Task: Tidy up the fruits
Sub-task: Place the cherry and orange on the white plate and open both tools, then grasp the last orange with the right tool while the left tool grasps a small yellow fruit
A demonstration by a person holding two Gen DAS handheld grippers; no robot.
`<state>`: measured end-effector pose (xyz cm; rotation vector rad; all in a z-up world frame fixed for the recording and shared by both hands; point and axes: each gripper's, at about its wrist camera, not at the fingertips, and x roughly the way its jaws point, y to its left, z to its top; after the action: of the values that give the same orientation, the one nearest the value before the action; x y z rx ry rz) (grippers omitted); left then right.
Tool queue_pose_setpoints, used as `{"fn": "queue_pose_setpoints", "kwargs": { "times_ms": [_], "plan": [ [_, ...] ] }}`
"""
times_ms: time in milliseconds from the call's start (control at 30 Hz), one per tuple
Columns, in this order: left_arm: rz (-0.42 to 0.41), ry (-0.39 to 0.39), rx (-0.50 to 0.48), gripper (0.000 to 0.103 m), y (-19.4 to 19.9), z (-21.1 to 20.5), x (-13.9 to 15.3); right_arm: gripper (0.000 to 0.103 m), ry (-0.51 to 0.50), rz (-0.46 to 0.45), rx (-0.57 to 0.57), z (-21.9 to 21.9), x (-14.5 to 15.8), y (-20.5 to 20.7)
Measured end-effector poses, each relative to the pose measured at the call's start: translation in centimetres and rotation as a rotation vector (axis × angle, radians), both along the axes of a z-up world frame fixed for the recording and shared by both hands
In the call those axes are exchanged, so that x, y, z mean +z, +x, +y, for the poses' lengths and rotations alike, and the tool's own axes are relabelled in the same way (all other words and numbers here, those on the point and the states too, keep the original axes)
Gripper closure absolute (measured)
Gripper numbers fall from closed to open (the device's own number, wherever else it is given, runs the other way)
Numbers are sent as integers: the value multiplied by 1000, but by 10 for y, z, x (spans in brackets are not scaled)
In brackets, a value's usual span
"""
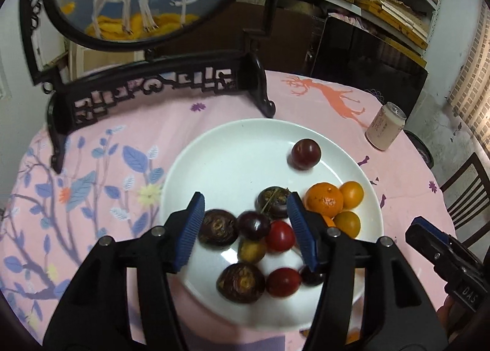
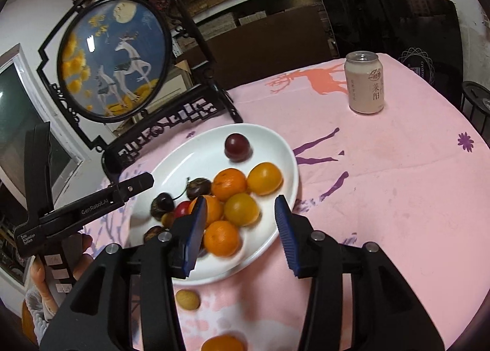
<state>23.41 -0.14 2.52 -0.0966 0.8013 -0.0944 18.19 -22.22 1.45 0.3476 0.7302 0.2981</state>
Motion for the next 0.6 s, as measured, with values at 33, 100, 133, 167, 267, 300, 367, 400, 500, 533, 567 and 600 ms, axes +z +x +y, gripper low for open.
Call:
{"fn": "queue_pose_setpoints", "kwargs": {
  "times_ms": [33,100,133,167,267,300,367,400,500,533,567,600],
  "plan": [
    [-6,13,11,29,-9,1,1,44,0,0,1,0,1,-4],
    [-42,46,52,13,-33,6,1,42,8,-10,11,3,2,-14],
    [-56,85,70,12,-44,9,-1,42,3,-12,17,5,2,-20],
    [-55,110,82,12,-50,12,-2,42,-6,-15,25,7,2,-26],
    [-33,86,124,12,-76,27,-11,42,-36,-51,59,13,5,-54],
    [-25,60,125,12,-86,31,-15,42,-46,-65,73,14,5,-66],
    [-33,16,107,8,-106,34,-20,42,-54,-82,107,17,-2,-87],
    [-41,2,93,8,-113,34,-22,41,-59,-79,119,17,-6,-93],
    [-51,-18,67,3,-130,30,-27,16,-95,-43,176,25,-17,-107],
    [-46,-4,75,3,-133,29,-29,15,-92,-49,190,27,-17,-110],
    [-44,8,83,3,-135,28,-31,15,-106,-54,195,29,-18,-112],
    [-42,26,94,3,-137,28,-32,15,-121,-51,184,31,-19,-113]
  ]
}}
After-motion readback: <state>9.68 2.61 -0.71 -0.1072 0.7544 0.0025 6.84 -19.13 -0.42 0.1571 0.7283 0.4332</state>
